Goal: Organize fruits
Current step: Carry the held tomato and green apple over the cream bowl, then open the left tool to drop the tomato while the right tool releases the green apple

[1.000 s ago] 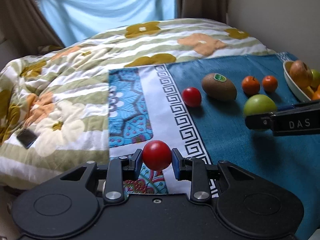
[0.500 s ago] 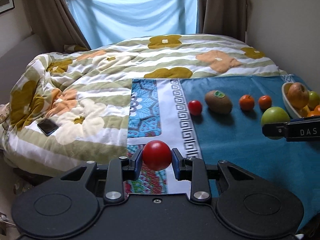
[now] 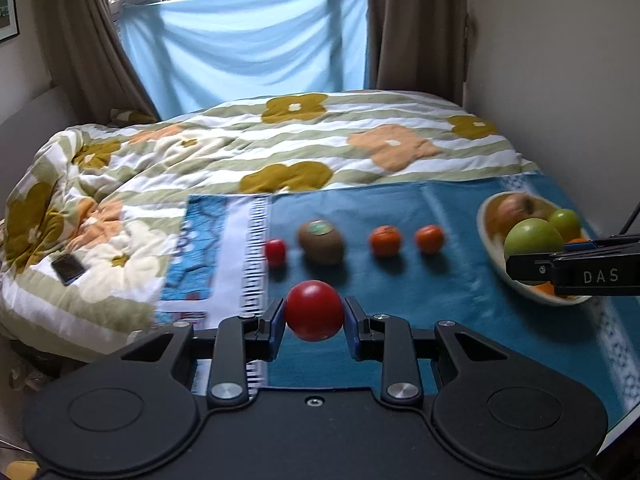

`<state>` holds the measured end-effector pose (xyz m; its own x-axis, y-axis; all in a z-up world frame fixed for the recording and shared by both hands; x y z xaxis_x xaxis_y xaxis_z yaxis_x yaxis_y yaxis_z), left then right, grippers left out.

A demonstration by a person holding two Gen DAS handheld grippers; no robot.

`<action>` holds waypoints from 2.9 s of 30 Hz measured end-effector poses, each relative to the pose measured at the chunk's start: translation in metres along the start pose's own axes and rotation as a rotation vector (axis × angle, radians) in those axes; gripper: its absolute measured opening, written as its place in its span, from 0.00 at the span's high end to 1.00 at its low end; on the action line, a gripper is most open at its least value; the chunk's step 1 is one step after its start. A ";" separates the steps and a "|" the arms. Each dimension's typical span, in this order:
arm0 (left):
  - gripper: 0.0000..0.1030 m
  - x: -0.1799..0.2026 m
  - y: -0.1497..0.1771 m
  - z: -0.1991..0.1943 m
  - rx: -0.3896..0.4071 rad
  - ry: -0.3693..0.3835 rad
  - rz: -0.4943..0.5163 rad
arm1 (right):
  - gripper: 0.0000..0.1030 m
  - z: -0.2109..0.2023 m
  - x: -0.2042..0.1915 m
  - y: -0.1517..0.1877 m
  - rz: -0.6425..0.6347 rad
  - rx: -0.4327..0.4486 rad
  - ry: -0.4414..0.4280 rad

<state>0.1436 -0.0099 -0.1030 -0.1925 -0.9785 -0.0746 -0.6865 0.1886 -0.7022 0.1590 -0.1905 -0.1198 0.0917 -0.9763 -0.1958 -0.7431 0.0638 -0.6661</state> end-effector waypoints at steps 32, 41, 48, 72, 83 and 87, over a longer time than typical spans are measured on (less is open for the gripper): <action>0.66 0.200 -0.034 0.118 -0.090 0.113 0.021 | 0.34 -0.007 0.208 -0.004 0.054 0.012 0.044; 0.18 0.199 -0.037 0.113 -0.068 0.118 -0.006 | 0.34 -0.004 0.215 -0.006 0.063 0.014 0.043; 0.18 0.175 -0.035 0.097 -0.067 0.077 -0.054 | 0.34 -0.001 0.209 -0.011 0.045 0.015 0.028; 0.13 0.131 -0.008 0.057 -0.047 -0.052 -0.135 | 0.00 0.020 0.156 -0.017 -0.090 0.053 -0.045; 0.10 0.132 -0.003 0.034 -0.022 -0.071 -0.134 | 0.00 0.001 0.162 -0.013 -0.067 0.057 -0.041; 0.10 0.130 -0.004 0.021 -0.004 -0.088 -0.137 | 0.00 -0.011 0.160 -0.014 -0.072 0.069 -0.040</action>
<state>0.1357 -0.1392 -0.1248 -0.0347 -0.9986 -0.0397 -0.7049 0.0526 -0.7073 0.1769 -0.3496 -0.1341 0.1705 -0.9700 -0.1734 -0.6864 0.0093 -0.7272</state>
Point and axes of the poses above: each gripper's, at about its wrist camera, not at the fingertips, and z roughly the way its jaws point, x to its right, y to its underside, the point moved 7 cm from there along z, roughly the way its jaws point, and after that the axes turned 1 degree about -x, right-handed, at the moved point
